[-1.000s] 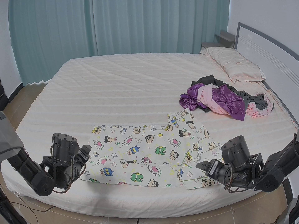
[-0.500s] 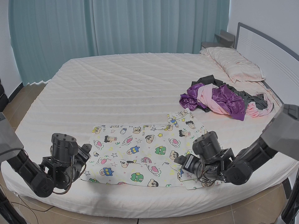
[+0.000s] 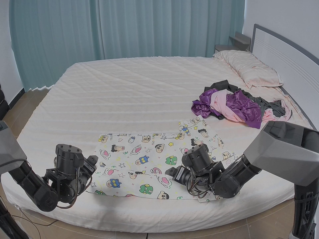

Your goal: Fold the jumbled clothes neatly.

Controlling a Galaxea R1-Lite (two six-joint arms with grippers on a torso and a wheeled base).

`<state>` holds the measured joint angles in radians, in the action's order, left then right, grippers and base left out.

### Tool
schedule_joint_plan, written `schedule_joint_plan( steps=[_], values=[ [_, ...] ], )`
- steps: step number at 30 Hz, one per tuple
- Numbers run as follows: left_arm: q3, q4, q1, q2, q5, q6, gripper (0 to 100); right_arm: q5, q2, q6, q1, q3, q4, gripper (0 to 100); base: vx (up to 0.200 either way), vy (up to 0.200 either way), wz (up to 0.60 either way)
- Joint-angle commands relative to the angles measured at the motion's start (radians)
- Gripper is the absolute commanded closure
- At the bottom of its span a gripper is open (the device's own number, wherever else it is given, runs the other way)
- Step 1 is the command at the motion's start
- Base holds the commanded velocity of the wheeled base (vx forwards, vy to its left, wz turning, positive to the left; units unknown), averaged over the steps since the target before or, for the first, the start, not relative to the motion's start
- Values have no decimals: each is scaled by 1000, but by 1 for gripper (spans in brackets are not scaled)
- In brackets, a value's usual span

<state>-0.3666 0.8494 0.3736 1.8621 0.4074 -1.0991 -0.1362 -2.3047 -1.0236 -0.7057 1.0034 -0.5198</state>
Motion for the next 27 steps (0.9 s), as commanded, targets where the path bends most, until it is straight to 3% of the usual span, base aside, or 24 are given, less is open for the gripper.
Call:
schedule_joint_plan(
  steps=[1, 5, 9, 18, 27],
  values=[
    [0, 0, 1, 9, 1, -1, 0, -3, -61, 5, -1, 34, -14, 0, 0, 0, 0],
    [0, 0, -1, 9, 1, -1, 0, -17, -85, 23, 0, 50, -19, 0, 0, 0, 0],
    [0, 0, 1, 9, 1, -1, 0, -72, -96, 43, 22, 75, -28, 0, 0, 0, 0],
    [5, 0, 2, 8, 1, 1, 0, -79, -70, 66, 23, 87, -51, 0, 0, 0, 0],
    [17, 0, 22, -1, -1, 31, 0, -82, 136, 114, 25, -14, -39, 0, 0, 0, 0]
  ],
)
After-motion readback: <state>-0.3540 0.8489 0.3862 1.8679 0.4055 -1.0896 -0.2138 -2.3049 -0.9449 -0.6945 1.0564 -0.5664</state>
